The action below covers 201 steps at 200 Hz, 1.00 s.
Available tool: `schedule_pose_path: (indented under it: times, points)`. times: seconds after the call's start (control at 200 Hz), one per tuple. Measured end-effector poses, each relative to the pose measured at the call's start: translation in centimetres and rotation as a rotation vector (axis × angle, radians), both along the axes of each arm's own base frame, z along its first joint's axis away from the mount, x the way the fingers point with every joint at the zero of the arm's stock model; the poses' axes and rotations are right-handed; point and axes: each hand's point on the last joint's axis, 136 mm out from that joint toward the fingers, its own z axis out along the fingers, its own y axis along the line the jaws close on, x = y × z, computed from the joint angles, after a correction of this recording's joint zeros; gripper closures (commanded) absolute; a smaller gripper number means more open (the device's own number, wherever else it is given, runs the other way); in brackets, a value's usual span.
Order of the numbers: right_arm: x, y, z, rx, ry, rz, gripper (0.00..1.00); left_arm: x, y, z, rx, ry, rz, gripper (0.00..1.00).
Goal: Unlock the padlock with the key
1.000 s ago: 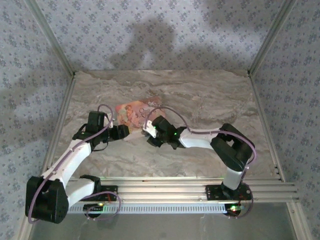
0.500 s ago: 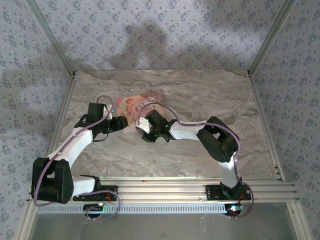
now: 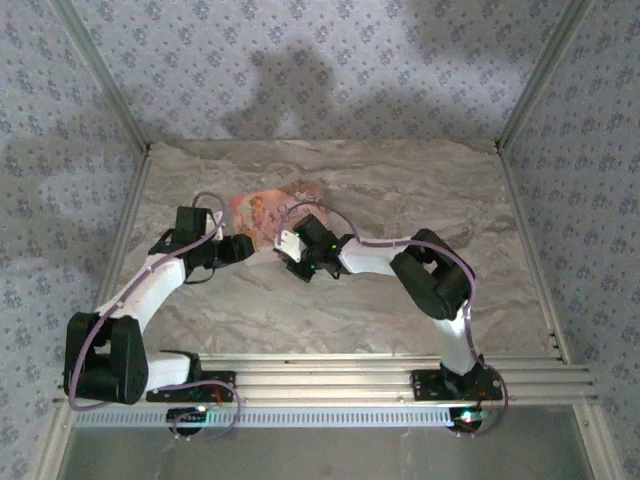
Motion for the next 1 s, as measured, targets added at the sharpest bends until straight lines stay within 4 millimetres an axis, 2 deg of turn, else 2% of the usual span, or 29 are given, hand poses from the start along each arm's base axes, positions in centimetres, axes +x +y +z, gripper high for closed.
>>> schedule_pose_path:
  times: [0.215, 0.44, 0.525, 0.719, 1.004]
  points:
    - [-0.5, -0.2, 0.0, 0.058, 0.088, 0.003, 1.0, -1.0, 0.1, 1.4, -0.006, -0.055, -0.011, 0.4]
    - [-1.5, -0.5, 1.2, 0.165, 0.231, 0.003, 1.0, -3.7, -0.5, 2.9, -0.068, -0.138, -0.05, 0.41]
    - [-2.1, -0.9, 1.2, 0.184, 0.28, 0.0, 1.0, -4.8, -1.3, 2.5, -0.096, -0.149, -0.079, 0.41]
    - [-3.1, -1.0, 1.4, 0.225, 0.367, 0.008, 1.0, -6.9, -4.6, 0.3, -0.155, -0.111, -0.195, 0.42]
    - [-3.7, -1.1, 1.7, 0.245, 0.426, 0.017, 1.0, -5.5, -5.8, -0.6, -0.24, -0.113, -0.119, 0.55]
